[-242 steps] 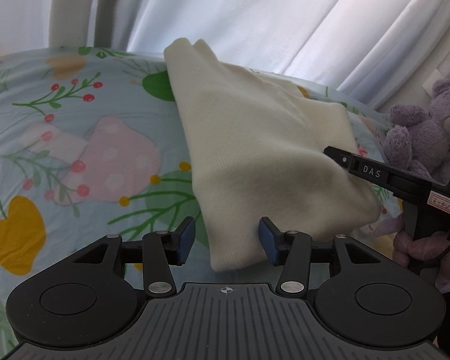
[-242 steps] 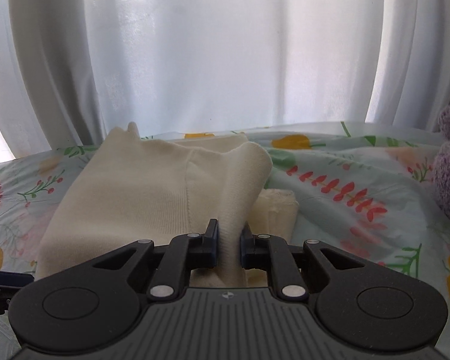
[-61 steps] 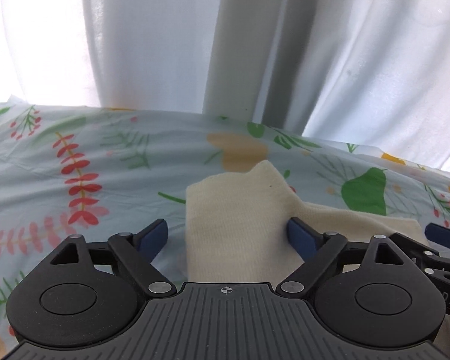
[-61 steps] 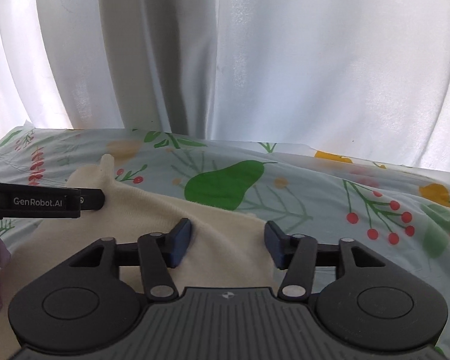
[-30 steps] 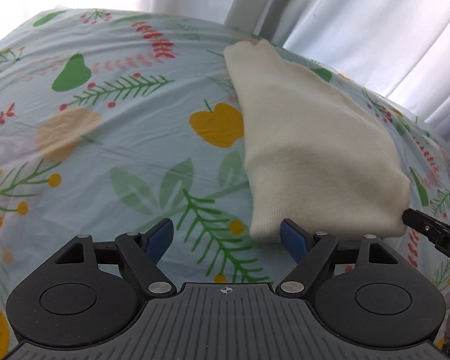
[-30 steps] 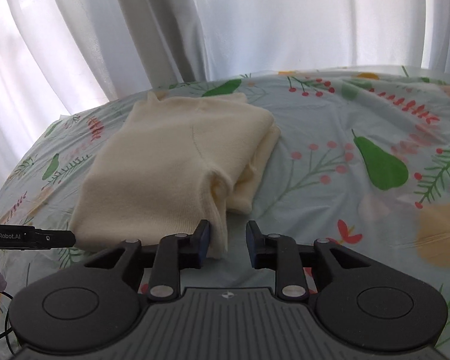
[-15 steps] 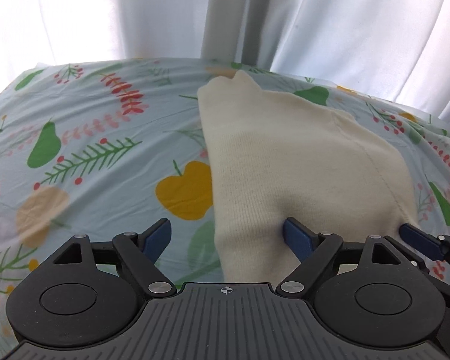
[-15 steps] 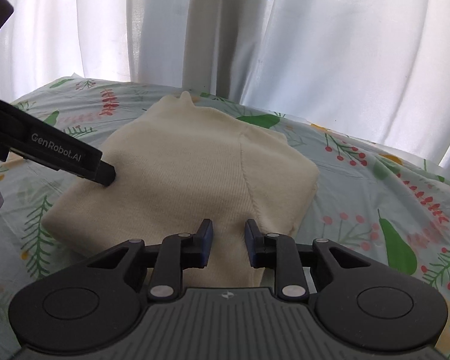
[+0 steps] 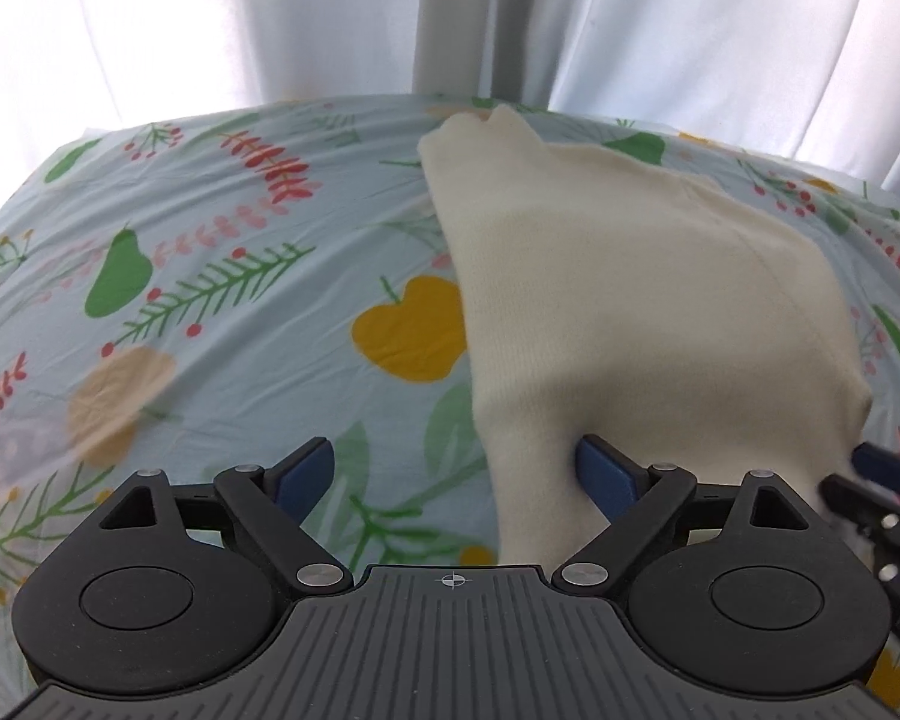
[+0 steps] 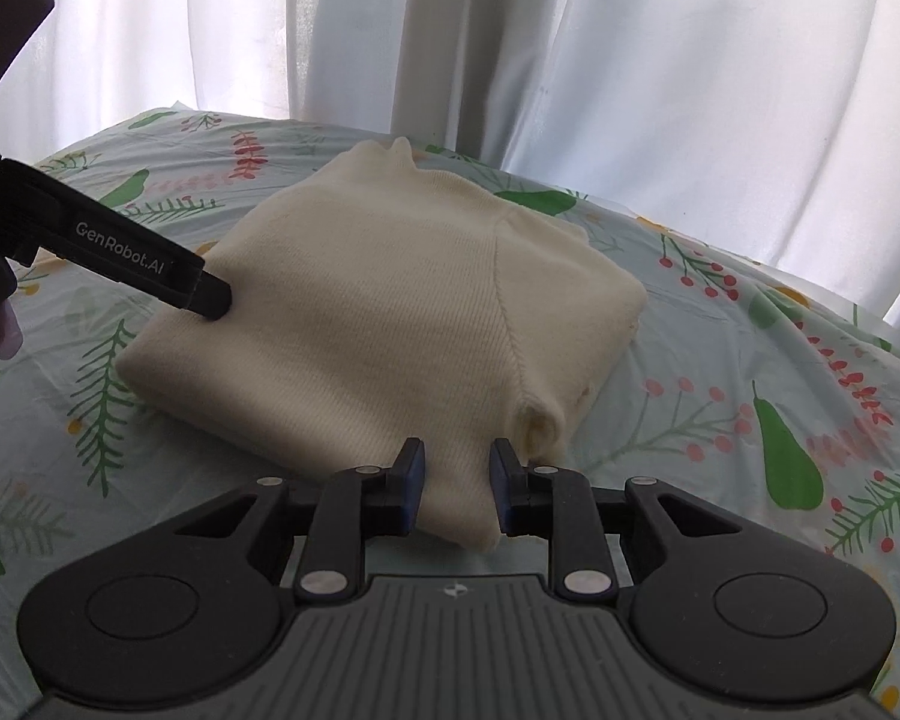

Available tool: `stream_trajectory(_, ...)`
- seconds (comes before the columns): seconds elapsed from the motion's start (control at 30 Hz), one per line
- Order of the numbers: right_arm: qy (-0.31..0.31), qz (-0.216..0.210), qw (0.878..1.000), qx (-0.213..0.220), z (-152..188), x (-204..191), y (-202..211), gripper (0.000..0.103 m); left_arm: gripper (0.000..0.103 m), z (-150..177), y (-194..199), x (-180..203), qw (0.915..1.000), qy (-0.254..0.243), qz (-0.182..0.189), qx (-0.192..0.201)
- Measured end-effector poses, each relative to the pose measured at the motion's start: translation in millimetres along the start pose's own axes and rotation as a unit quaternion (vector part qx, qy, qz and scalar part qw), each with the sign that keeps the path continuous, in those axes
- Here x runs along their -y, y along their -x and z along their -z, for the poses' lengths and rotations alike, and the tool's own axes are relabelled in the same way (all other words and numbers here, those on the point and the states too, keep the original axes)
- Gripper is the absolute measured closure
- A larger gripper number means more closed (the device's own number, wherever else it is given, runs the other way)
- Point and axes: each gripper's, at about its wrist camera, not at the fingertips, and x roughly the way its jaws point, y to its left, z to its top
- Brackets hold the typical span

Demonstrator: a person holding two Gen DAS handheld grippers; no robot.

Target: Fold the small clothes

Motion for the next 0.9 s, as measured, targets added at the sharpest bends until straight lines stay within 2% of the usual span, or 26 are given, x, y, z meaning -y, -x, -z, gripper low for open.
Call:
stream_trajectory(0.07,-0.015,0.003,1.000,-0.024,4,3,9,0.077,0.011,15,10,-2,1.0000,0.002,-0.003,-0.007)
stream_trajectory(0.1,-0.040,-0.007,0.997,-0.060,8,8,11,0.074,0.012,21,15,-2,0.9998,0.011,-0.002,-0.014)
stream_trajectory(0.17,-0.098,-0.026,0.990,-0.102,20,16,16,0.072,0.017,32,28,0,0.9988,0.024,0.023,-0.036)
stream_trajectory(0.2,-0.117,-0.033,0.987,-0.106,26,18,24,0.062,0.017,38,35,4,0.9980,0.026,0.039,-0.042)
stream_trajectory(0.23,-0.128,-0.033,0.985,-0.107,32,18,31,0.042,0.016,45,43,8,0.9975,0.030,0.048,-0.043)
stream_trajectory(0.3,-0.154,-0.021,0.983,-0.103,39,17,45,0.020,0.013,56,52,13,0.9973,0.033,0.049,-0.045)
stream_trajectory(0.4,-0.171,-0.025,0.979,-0.106,40,16,56,0.016,0.012,63,60,20,0.9976,0.025,0.037,-0.053)
stream_trajectory(0.43,-0.171,-0.022,0.979,-0.108,38,16,57,0.011,0.012,63,62,20,0.9977,0.021,0.033,-0.055)
stream_trajectory(0.5,-0.157,-0.011,0.982,-0.105,32,12,57,0.006,0.011,60,66,21,0.9985,0.017,0.010,-0.051)
stream_trajectory(0.6,-0.126,0.015,0.987,-0.098,20,6,57,0.004,0.010,52,70,18,0.9989,0.020,-0.011,-0.042)
stream_trajectory(0.7,-0.119,0.031,0.985,-0.118,6,5,54,0.004,0.010,44,73,16,0.9989,0.022,-0.007,-0.041)
stream_trajectory(0.9,-0.141,0.036,0.981,-0.130,-7,8,52,0.004,0.010,37,72,18,0.9991,0.021,-0.009,-0.037)
